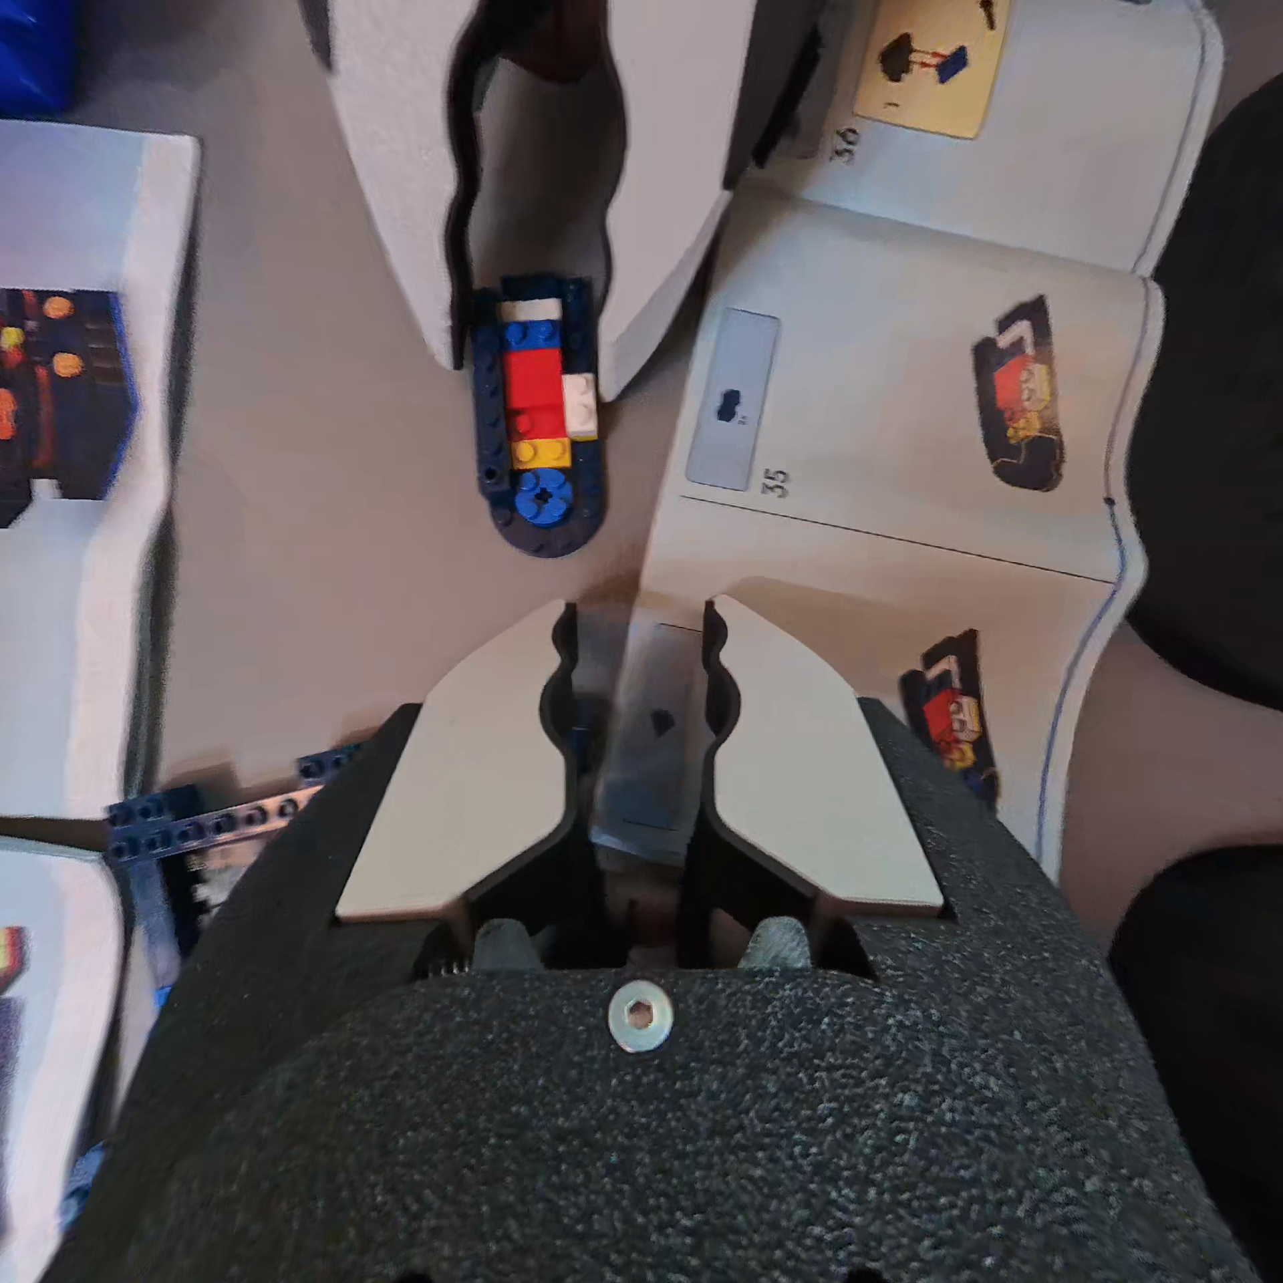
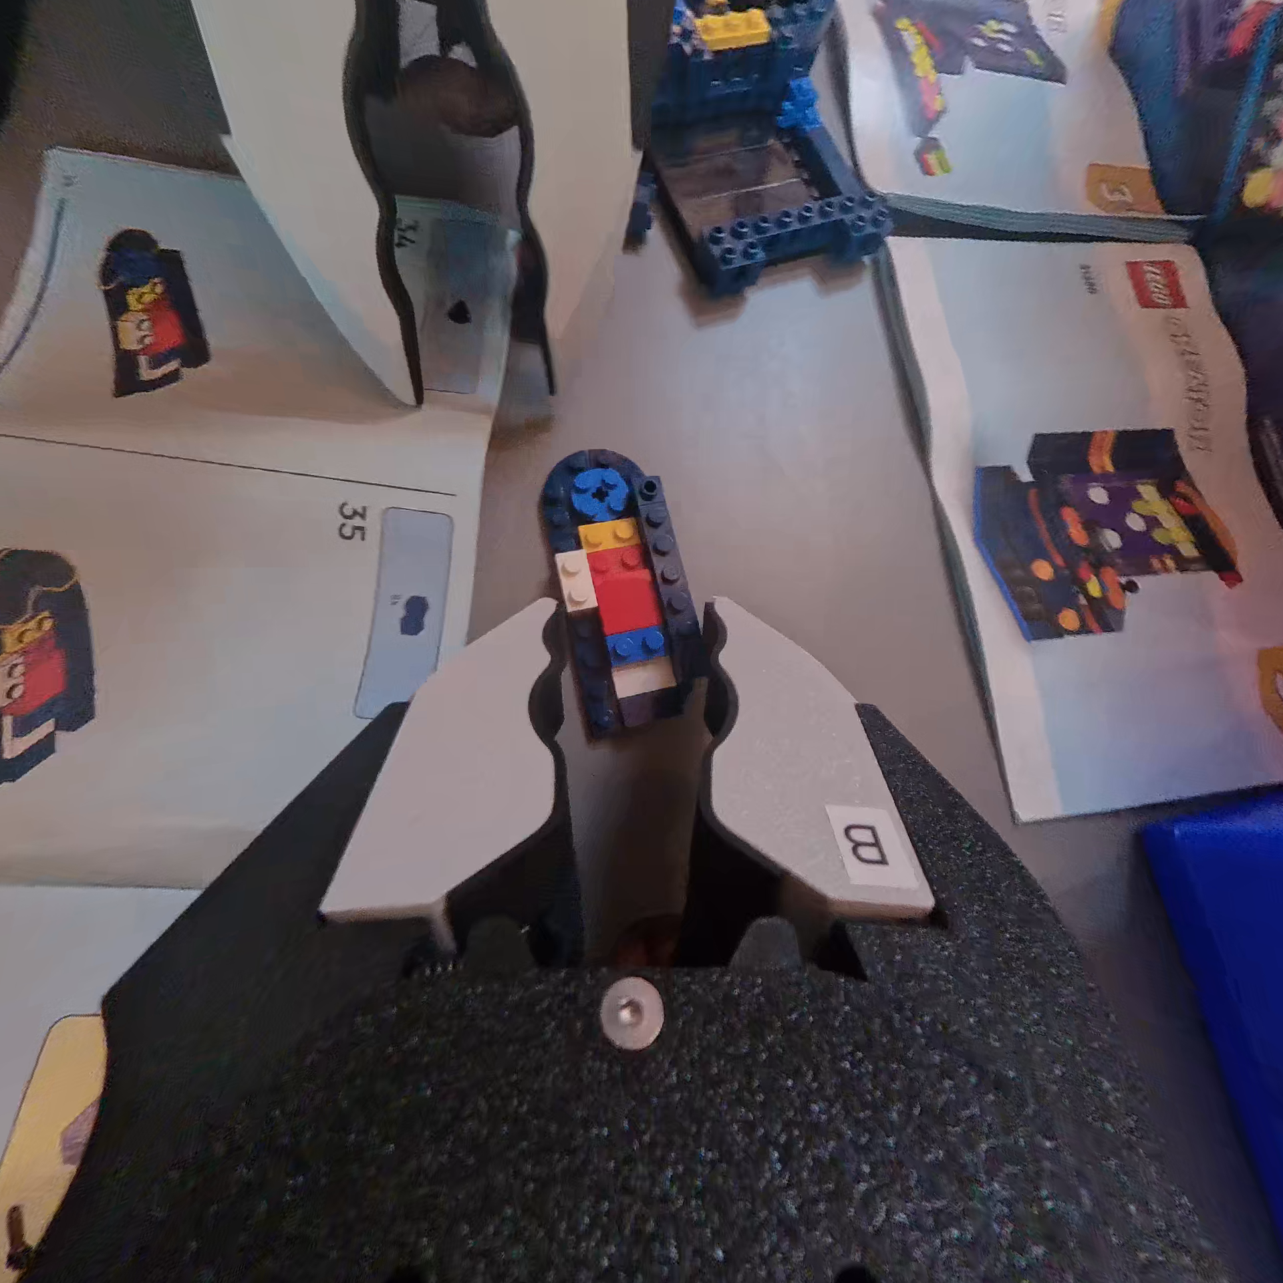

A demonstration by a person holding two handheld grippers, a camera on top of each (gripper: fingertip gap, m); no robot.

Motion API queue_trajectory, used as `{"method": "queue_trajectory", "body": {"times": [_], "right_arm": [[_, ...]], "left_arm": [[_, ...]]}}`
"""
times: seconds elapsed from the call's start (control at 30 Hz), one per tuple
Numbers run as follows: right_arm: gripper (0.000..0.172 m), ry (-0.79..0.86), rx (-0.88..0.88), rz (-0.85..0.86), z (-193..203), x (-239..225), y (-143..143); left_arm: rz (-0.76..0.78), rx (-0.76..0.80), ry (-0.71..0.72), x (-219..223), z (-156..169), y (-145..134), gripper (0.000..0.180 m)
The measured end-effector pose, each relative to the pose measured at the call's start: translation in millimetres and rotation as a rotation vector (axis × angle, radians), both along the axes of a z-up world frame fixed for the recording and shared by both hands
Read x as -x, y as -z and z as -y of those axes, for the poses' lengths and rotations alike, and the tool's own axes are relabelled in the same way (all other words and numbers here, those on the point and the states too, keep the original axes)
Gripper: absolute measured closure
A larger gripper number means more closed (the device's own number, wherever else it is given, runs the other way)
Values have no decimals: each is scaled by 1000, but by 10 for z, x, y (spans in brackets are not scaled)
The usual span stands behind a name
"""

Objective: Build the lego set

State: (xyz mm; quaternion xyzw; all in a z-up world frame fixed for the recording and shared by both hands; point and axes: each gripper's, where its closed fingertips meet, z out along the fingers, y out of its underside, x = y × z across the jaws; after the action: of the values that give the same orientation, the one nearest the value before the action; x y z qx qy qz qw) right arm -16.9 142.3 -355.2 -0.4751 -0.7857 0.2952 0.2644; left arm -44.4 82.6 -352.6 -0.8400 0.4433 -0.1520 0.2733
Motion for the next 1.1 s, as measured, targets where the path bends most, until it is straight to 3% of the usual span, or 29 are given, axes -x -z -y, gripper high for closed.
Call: {"method": "queue_trajectory", "body": {"times": [0.13, 0.23, 0.33, 1.0, 1.1], "right_arm": [[134, 49, 9, -25, -56, -3, -2], [134, 61, 29, -52, -59, 2, -2], [134, 59, 25, -55, -58, 1, -3], [136, 45, 28, -55, -17, 10, 5], [136, 44, 24, -57, -14, 9, 5]], "left_arm": [[4, -80, -78, 98, -296, -53, 140], [-2, -89, -35, 48, -408, 18, 143], [29, -101, 8, -45, -427, 49, 152], [63, -136, 36, -37, -421, 51, 156], [107, -204, 45, -24, -434, -111, 169]]}}
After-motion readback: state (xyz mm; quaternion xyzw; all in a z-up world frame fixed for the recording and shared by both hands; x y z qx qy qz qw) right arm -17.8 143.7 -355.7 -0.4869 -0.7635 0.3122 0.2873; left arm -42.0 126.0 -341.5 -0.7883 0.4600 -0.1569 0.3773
